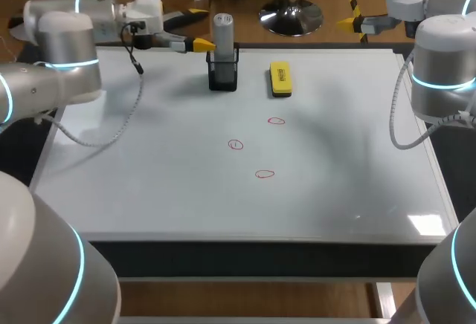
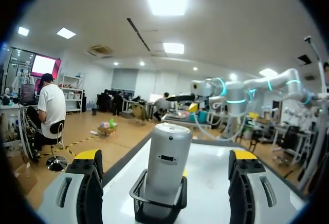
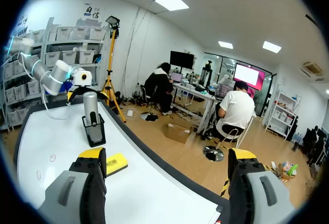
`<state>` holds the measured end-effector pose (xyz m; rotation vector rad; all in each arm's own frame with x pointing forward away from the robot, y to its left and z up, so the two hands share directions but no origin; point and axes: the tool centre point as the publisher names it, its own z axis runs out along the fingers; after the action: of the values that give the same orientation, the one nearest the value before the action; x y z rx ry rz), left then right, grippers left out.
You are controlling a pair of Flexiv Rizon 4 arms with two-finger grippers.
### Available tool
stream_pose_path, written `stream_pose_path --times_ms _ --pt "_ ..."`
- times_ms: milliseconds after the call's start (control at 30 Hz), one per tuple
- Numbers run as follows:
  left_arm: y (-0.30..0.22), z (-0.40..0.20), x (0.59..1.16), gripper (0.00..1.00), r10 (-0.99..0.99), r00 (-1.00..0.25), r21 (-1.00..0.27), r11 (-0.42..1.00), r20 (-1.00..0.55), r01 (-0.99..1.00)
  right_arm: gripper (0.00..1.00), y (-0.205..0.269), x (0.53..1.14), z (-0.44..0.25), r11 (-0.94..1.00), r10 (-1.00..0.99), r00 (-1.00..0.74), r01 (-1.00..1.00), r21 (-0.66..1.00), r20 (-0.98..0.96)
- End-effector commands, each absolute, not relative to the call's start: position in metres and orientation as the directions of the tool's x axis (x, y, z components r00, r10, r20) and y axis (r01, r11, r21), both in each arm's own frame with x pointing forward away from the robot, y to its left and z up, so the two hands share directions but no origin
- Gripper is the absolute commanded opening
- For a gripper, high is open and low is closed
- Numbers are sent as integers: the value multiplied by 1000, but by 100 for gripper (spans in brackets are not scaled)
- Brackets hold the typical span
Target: Pick up the inspection probe, press it on each red-marked spot on the whiteboard one by one, put down the probe, pick up the eraser, and wipe off all the red marks.
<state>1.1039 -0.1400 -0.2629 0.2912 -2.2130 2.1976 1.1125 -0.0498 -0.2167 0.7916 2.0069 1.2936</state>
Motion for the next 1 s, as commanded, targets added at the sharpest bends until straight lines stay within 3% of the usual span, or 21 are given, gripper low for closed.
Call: stream_pose_path --times_ms 33,1000 --pt "-150 -273 1114 100 -128 -982 -990 -15 138 -137 100 -50 1113 -217 342 755 -632 154 927 -174" --pt "-189 -285 1126 100 -127 -984 -991 -50 129 -124 100 -50 1113 -217 342 755 -632 154 927 -174"
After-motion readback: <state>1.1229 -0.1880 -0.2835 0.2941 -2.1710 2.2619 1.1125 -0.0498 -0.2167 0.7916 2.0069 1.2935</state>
